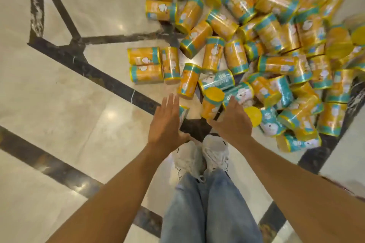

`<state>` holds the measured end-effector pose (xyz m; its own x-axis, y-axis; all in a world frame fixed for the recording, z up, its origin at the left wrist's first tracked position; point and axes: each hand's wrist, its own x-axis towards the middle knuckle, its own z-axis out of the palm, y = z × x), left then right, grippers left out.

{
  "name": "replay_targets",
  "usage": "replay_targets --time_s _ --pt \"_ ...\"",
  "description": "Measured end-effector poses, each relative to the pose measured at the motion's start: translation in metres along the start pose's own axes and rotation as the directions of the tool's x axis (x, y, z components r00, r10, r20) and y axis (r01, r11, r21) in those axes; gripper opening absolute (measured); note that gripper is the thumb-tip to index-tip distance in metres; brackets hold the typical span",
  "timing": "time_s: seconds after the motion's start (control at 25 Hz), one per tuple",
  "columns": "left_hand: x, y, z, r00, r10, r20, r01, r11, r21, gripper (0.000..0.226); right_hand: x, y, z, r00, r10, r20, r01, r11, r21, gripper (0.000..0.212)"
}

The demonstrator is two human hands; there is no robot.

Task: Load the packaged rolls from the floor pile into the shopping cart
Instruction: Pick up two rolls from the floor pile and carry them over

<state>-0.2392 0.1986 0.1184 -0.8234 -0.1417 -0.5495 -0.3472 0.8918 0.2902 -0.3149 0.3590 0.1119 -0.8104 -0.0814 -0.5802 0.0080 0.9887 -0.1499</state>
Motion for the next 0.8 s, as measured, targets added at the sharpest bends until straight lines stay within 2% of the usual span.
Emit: replay_targets --time_s 0.08,0.12,0.2,0.28,0.44,0.6,0.8 --pt "0.027 -0.019 0.05 0.999 -0.038 0.034 0.038 0.999 -0.003 0.111 0.03 0.007 0.051 0.997 0.028 0.077 -0.037 0.993 0.11 0.104" --pt "0.039 -0.028 0.074 0.998 -0.059 0.007 0.059 0.998 0.006 0.113 0.045 0.011 0.074 0.997 0.039 0.07 -0.05 0.986 0.161 0.103" --pt "0.057 -0.042 0.11 0.992 -0.106 -0.061 0.109 0.993 0.039 0.117 0.067 0.013 0.104 0.997 0.074 0.006 -0.073 0.963 0.26 0.104" --pt "0.076 -0.053 0.144 0.977 -0.204 -0.066 0.206 0.978 0.017 0.113 0.082 0.012 0.127 0.993 0.104 -0.063 -0.082 0.955 0.286 0.106" --pt "0.098 -0.056 0.176 0.927 -0.359 -0.107 0.344 0.929 -0.136 0.089 0.09 0.003 0.15 0.961 0.188 -0.203 -0.122 0.947 0.298 0.095" --pt "0.092 -0.055 0.165 0.934 -0.345 -0.09 0.329 0.931 -0.156 0.088 0.088 -0.001 0.137 0.969 0.187 -0.164 -0.12 0.929 0.349 0.088" --pt "0.053 -0.029 0.075 0.927 -0.329 -0.181 0.263 0.912 -0.314 0.078 0.05 -0.016 0.052 0.977 0.115 -0.179 -0.043 0.93 0.366 0.086"
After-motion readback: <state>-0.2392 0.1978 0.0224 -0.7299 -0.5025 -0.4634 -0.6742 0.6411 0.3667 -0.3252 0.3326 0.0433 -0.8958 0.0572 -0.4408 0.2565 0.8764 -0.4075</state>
